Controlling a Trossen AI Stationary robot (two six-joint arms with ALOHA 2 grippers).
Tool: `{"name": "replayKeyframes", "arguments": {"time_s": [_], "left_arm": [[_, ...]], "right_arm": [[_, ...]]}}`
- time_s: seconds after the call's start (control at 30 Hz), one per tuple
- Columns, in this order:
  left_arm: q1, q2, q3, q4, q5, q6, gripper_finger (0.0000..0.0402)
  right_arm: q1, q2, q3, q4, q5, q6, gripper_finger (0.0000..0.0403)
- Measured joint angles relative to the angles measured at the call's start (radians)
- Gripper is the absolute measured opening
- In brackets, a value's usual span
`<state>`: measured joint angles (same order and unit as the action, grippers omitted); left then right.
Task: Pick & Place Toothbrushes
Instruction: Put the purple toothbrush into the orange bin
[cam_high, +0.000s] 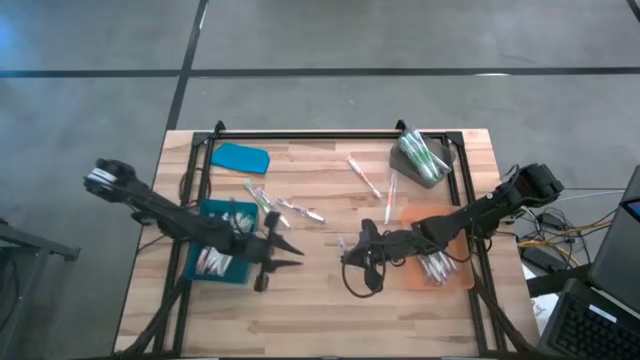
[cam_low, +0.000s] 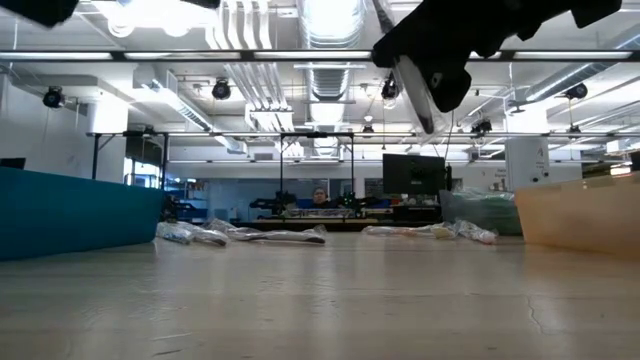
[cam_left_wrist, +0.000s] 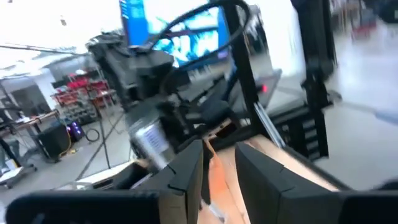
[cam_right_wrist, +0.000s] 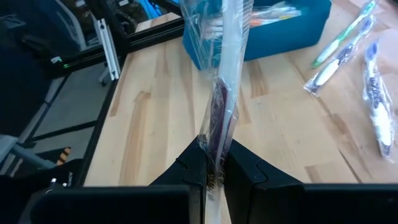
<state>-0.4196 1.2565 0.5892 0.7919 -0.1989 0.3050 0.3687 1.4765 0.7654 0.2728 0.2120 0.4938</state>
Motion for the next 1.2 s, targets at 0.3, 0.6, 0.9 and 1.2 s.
{"name": "replayKeyframes", "arguments": {"time_s": [0.3,0.6,0.9,1.2], "left_arm": [[0.057,-0.111,-0.29,0.322,-0.015,-0.052,0.0097],[0.068,-0.197,-0.338,0.372,-0.235,0.07,0.0097],[0.067,-0.22,-0.338,0.377,-0.24,-0.03,0.0097],[0.067,-0.219,-0.338,0.375,-0.24,-0.069,0.0097]], "right_arm": [[-0.051,0.0,0.0,0.003,0.0,0.027,0.0025],[-0.137,0.001,0.057,-0.008,0.0,0.017,0.0025],[-0.235,-0.01,0.3,-0.4,0.0,-0.003,0.0024],[-0.254,-0.003,0.616,-1.029,0.126,0.042,0.0024]]}}
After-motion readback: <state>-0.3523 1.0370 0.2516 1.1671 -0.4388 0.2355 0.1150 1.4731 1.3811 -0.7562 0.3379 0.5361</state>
